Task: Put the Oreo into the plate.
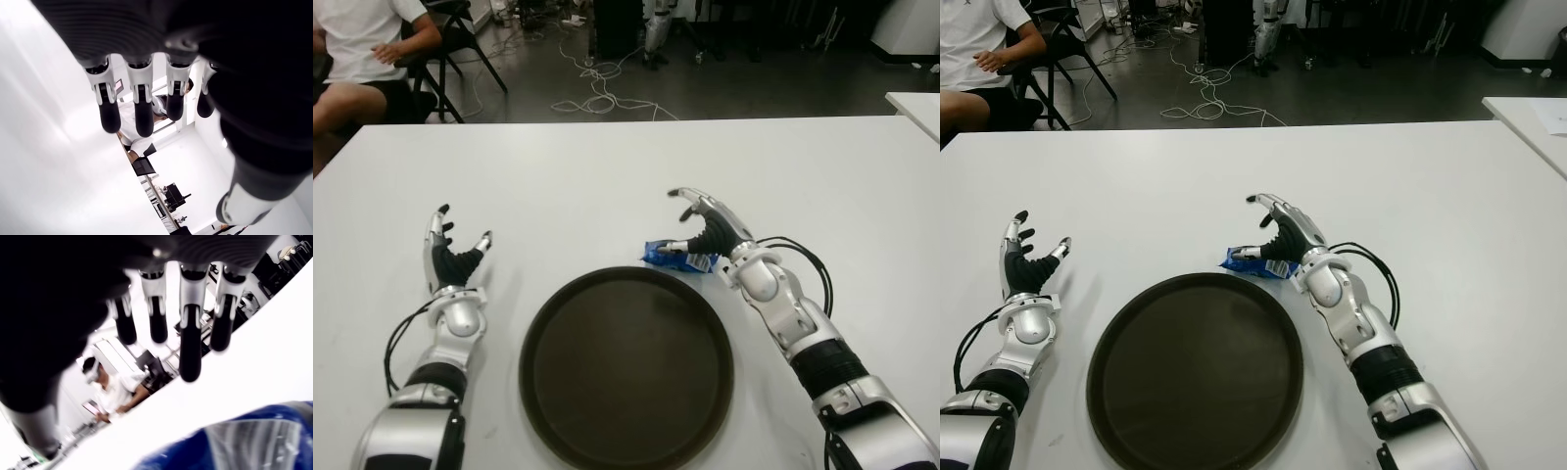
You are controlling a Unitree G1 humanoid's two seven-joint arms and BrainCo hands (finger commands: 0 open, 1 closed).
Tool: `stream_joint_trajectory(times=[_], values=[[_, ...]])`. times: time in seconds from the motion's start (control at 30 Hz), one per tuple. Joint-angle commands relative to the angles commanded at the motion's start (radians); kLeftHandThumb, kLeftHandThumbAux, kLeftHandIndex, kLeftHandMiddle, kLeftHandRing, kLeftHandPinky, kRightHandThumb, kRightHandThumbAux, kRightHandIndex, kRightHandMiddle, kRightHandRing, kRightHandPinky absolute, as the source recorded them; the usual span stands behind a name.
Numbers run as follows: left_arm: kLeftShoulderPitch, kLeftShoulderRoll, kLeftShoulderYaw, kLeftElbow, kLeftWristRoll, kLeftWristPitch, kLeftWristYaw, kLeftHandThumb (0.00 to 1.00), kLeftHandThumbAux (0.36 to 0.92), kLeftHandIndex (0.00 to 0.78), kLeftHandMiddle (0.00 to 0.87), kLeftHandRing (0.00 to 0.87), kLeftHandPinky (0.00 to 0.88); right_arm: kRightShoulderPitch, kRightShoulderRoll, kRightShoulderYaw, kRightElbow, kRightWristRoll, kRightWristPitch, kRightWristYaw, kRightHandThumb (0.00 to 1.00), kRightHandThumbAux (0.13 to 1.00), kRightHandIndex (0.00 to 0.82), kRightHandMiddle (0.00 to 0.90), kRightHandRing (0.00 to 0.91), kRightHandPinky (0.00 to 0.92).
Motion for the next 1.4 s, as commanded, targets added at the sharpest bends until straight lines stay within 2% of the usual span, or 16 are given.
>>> stream_joint_trajectory(times=[0.2, 0.47, 0.83, 1.4], values=[[0.001, -0.001, 0.001, -0.002, -0.002, -0.002, -0.002, 0.275, 0.762, 0.119, 0.115, 0.133, 0.188, -0.001, -0.005, 0.009, -0.019, 0.001, 0.027, 0.019, 0.0, 0.63, 0.0, 0.0, 0.0, 0.021], [0.002, 0.0, 0.0, -0.003, 0.0, -0.011, -0.003, 0.271, 0.769, 0.122, 0.119, 0.142, 0.202, -0.006, -0.012, 0.017, -0.017, 0.01, 0.026, 0.033, 0.0, 0.628, 0.0, 0.0, 0.0, 0.016], [0.002, 0.0, -0.006, -0.004, 0.012, -0.006, 0.013, 0.285, 0.775, 0.122, 0.113, 0.142, 0.218, -0.011, -0.037, 0.045, -0.041, -0.019, 0.053, 0.084, 0.0, 0.623, 0.0, 0.0, 0.0, 0.0], [0.002, -0.003, -0.004, -0.005, 0.005, -0.006, 0.003, 0.272, 0.771, 0.118, 0.115, 0.146, 0.222, -0.012, -0.052, 0.054, -0.069, -0.024, 0.091, 0.123, 0.0, 0.634, 0.0, 0.0, 0.0, 0.0]])
